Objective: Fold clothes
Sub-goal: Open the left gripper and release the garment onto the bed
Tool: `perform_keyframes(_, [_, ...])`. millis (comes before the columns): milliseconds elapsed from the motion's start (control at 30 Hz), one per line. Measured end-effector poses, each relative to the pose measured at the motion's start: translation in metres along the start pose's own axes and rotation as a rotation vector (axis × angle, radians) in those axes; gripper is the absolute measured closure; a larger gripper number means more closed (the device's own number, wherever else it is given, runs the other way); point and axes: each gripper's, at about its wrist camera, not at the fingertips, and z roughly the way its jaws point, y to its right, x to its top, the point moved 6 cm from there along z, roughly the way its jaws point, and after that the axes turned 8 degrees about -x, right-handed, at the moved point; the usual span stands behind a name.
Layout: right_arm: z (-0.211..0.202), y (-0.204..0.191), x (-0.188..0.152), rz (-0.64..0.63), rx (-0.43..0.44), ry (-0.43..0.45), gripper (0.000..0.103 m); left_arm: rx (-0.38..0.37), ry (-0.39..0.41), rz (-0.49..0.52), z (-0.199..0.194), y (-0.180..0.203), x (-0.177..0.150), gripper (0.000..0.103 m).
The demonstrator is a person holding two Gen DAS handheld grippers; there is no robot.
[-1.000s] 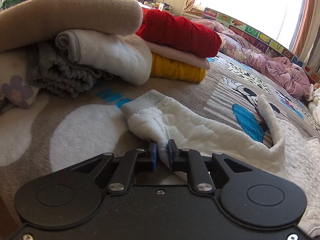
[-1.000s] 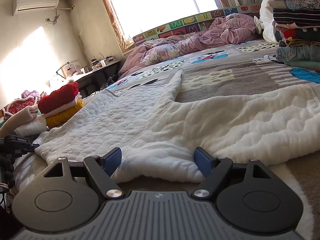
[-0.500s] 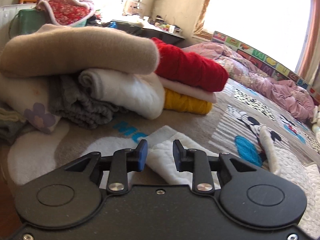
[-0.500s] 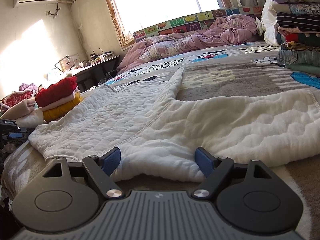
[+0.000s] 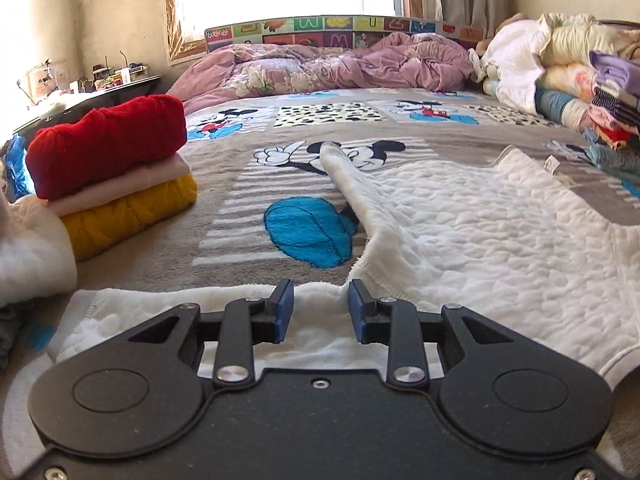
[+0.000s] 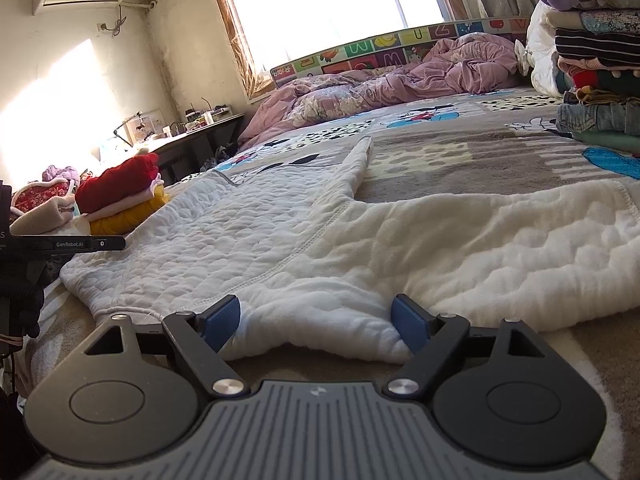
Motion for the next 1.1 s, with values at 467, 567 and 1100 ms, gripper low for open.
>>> perform_keyframes(467, [0.000, 0.000, -0.001, 0.000, 0.005, 0.005, 0.020, 0.204, 0.002, -0.364, -0.022, -0.104, -0.014, 0.075])
perform_keyframes(567, [0.000, -0.001, 0.000, -0.002, 0.002, 0.001, 0.020, 0.263, 0.006, -0.431, -0.032, -0.124, -0.020, 0.075])
perform_keyframes(1100, [-0.003, -0.014, 0.019, -0.040, -0.063, -0.089, 0.021, 0.182, 0.118, -0.338, -0.039, -0.087, 0.032, 0.075])
